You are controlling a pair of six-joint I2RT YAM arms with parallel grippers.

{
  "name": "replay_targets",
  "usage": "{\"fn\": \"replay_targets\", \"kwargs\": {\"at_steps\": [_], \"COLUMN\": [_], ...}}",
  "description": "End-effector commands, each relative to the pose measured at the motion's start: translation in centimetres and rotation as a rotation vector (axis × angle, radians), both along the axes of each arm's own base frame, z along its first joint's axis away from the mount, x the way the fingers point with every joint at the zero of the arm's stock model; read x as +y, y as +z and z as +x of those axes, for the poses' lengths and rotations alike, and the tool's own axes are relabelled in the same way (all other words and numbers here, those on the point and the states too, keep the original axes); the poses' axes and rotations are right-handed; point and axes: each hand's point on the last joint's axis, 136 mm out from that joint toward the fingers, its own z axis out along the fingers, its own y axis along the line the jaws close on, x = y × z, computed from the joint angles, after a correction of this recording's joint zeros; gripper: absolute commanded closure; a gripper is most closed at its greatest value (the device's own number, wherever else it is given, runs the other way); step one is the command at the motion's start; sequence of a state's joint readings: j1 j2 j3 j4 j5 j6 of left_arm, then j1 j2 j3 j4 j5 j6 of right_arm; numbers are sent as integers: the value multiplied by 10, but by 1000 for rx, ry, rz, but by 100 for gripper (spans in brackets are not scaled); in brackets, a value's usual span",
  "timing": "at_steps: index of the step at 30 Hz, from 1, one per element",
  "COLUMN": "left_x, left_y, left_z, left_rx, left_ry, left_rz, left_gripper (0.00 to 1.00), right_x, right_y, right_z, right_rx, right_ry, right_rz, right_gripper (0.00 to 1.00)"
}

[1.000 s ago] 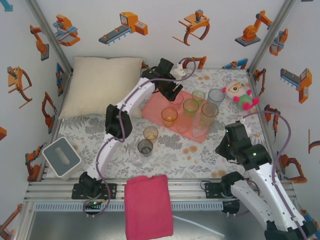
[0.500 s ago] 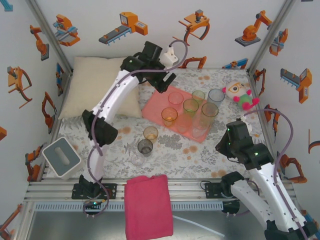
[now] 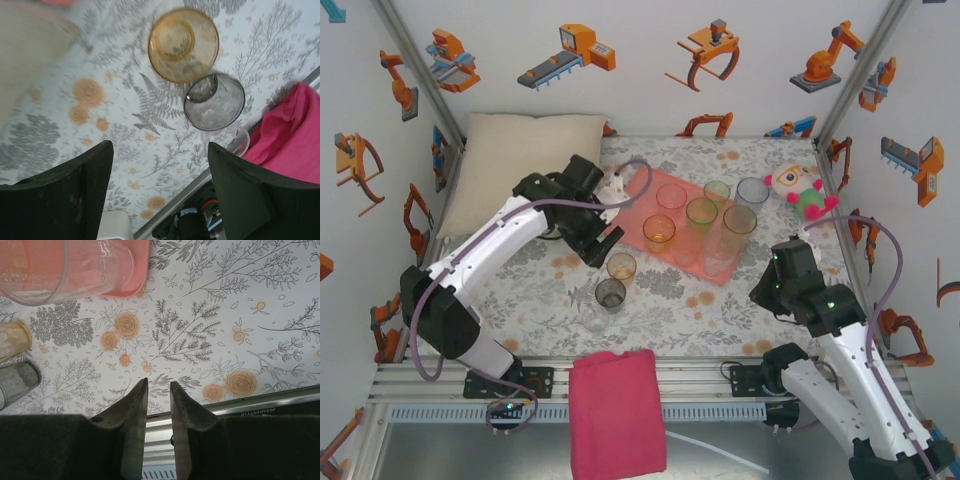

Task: Place the glasses into the tray

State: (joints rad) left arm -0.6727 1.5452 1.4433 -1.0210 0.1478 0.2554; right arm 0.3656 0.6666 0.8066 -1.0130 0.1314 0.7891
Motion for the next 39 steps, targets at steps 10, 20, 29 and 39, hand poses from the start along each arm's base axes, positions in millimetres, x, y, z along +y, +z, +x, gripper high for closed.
{"fn": "replay_targets", "kwargs": {"at_steps": [10, 20, 29, 39], "left_x": [-20, -32, -36, -42], "left_y": [-24, -47, -71, -79], "left_z": [25, 39, 46, 50], "left_rx": [-40, -15, 22, 41], "left_ry": [112, 136, 142, 150], "left_rz": [-114, -108, -70, -79], "left_gripper": [35, 43, 47, 53], "right_x": [6, 3, 1, 0], "right_y": [7, 4, 4, 2], "right_z": [10, 10, 10, 7], "right_rx": [-7, -4, -10, -6], "right_ry": [-1, -13, -19, -20], "right_rz": [9, -2, -7, -11], "right_gripper": [72, 72, 72, 72]}}
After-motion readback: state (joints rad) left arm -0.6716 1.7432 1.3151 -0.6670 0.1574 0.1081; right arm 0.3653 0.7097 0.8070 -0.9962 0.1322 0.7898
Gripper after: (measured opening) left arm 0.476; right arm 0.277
